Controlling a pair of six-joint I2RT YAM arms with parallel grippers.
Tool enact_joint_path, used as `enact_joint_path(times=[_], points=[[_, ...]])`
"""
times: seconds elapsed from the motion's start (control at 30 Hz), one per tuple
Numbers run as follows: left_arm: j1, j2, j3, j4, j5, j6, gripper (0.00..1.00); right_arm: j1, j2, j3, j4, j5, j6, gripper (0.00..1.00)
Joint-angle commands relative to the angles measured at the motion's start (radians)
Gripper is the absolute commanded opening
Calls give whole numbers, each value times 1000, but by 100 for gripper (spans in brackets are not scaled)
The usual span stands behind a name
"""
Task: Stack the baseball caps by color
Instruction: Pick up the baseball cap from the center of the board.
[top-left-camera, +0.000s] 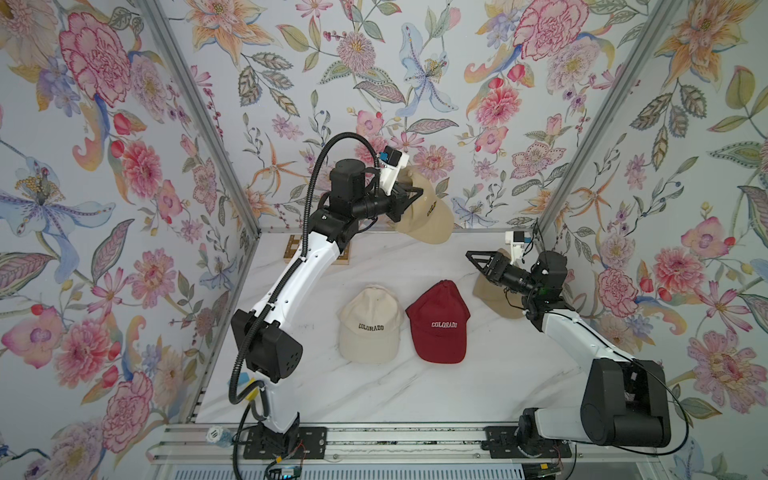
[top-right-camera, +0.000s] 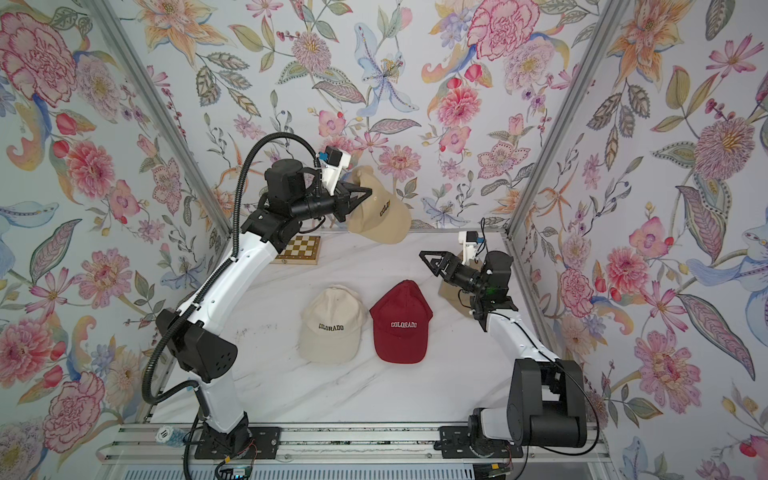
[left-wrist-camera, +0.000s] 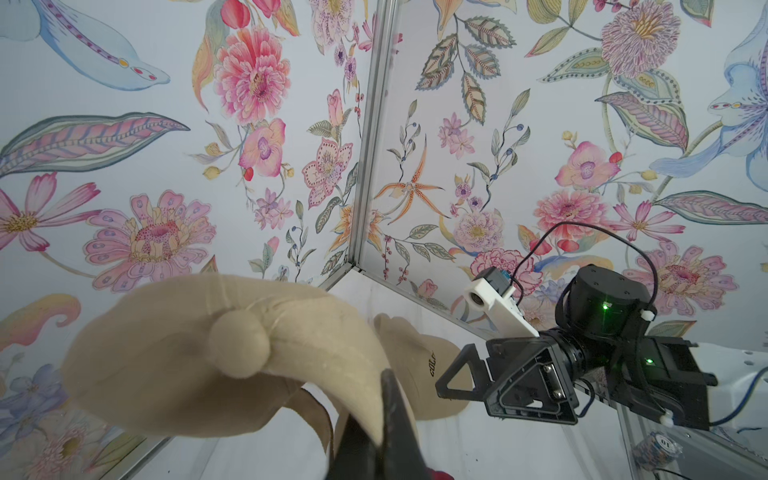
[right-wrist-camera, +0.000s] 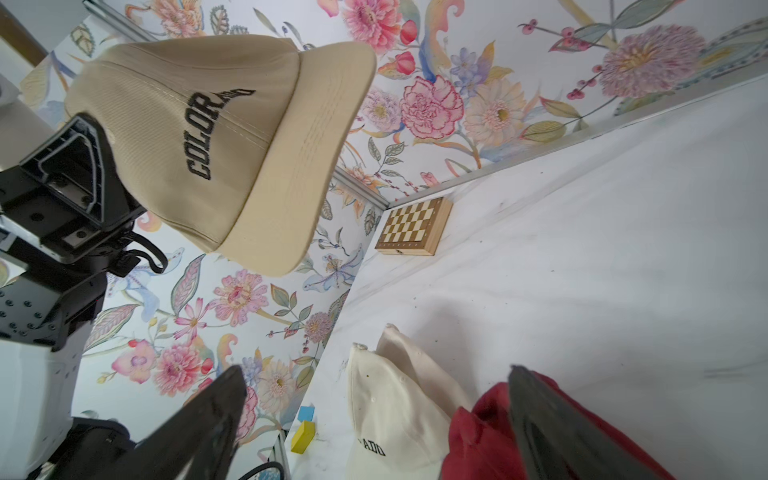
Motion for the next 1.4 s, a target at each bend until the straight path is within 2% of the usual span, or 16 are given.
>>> enact_joint_path(times=[0.0,0.17,0.33,0.7,0.9,1.1,1.2,1.37], points=[[-11,-74,-106,34,9,32,0,56,0,-9,208,-71,95,99],[-18,-183,-299,158,42,-5,0,112,33,-16,277,-45,126,99],[-21,-261,-429,252,72,-29,0,133,90,-19,342,-24,174,99],[-21,-365,-525,269,84,-25,0,158,117,-18,289,9,154,99],[-25,-397,-622,356,87,-66,0,203,166,19,371,0,206,98],[-25,-416,-697,433,121,-105,0,215,214,30,503,-6,293,81],[-25,-425,-733,474,143,-123,0,219,226,40,528,-8,307,64],[-25,-428,-779,502,158,-130,0,217,225,44,527,-17,307,23]])
